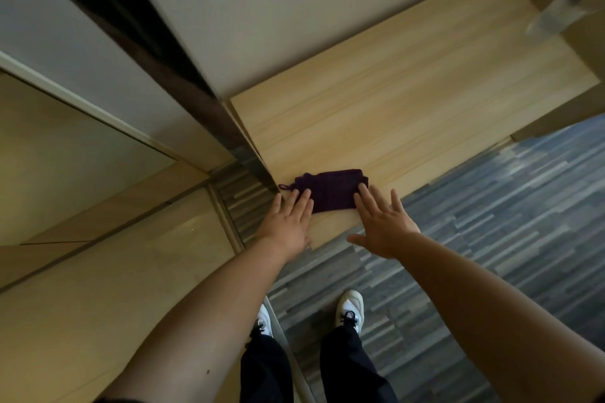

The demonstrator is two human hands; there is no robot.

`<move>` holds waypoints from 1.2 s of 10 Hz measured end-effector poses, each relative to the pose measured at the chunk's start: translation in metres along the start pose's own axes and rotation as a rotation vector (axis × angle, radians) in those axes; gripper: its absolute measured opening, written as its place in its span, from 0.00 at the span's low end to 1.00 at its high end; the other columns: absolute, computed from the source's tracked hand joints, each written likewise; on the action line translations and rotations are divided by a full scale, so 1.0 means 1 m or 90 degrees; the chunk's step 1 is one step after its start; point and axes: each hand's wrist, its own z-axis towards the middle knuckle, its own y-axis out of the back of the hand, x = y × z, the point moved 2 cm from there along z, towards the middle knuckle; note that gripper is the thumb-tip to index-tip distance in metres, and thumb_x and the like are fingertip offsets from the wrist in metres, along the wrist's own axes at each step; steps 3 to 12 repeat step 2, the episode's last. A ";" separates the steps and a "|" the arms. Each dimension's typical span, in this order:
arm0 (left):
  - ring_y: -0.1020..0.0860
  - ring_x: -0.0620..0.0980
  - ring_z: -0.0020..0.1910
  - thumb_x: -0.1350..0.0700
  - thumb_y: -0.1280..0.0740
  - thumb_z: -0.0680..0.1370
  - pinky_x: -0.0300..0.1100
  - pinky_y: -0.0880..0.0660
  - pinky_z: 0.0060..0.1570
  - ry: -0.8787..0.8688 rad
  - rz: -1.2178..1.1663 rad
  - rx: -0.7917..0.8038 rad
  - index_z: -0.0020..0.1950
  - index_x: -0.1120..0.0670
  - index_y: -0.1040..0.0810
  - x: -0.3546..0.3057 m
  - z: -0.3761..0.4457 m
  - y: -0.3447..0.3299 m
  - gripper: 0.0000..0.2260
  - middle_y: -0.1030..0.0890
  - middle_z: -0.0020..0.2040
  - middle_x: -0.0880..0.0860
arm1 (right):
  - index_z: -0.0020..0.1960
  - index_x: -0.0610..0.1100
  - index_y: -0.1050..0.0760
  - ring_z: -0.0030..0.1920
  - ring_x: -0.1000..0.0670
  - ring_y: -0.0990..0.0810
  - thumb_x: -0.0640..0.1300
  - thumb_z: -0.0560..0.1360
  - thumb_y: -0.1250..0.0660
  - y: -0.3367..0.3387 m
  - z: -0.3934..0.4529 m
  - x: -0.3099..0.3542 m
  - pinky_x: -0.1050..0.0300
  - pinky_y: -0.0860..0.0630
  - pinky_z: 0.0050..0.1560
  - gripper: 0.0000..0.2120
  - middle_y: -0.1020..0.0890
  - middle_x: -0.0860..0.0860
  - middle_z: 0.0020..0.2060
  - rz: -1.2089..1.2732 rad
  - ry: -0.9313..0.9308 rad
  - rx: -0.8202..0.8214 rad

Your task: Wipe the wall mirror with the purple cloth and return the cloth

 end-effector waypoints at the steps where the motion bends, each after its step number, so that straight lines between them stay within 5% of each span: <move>1: 0.57 0.57 0.80 0.46 0.47 0.85 0.57 0.56 0.78 -0.006 -0.092 0.017 0.82 0.57 0.56 0.004 -0.015 0.017 0.30 0.59 0.81 0.57 | 0.80 0.44 0.61 0.79 0.42 0.61 0.65 0.81 0.53 0.026 -0.009 -0.006 0.35 0.58 0.77 0.38 0.62 0.45 0.79 0.006 0.016 0.001; 2: 0.31 0.58 0.70 0.47 0.45 0.85 0.51 0.31 0.65 0.016 -0.241 0.019 0.77 0.57 0.36 0.012 -0.038 0.029 0.23 0.32 0.74 0.58 | 0.70 0.46 0.32 0.67 0.44 0.26 0.54 0.83 0.47 0.067 -0.018 0.004 0.44 0.31 0.68 0.20 0.26 0.45 0.68 0.119 0.020 -0.068; 12: 0.31 0.58 0.70 0.47 0.45 0.85 0.51 0.31 0.65 0.016 -0.241 0.019 0.77 0.57 0.36 0.012 -0.038 0.029 0.23 0.32 0.74 0.58 | 0.70 0.46 0.32 0.67 0.44 0.26 0.54 0.83 0.47 0.067 -0.018 0.004 0.44 0.31 0.68 0.20 0.26 0.45 0.68 0.119 0.020 -0.068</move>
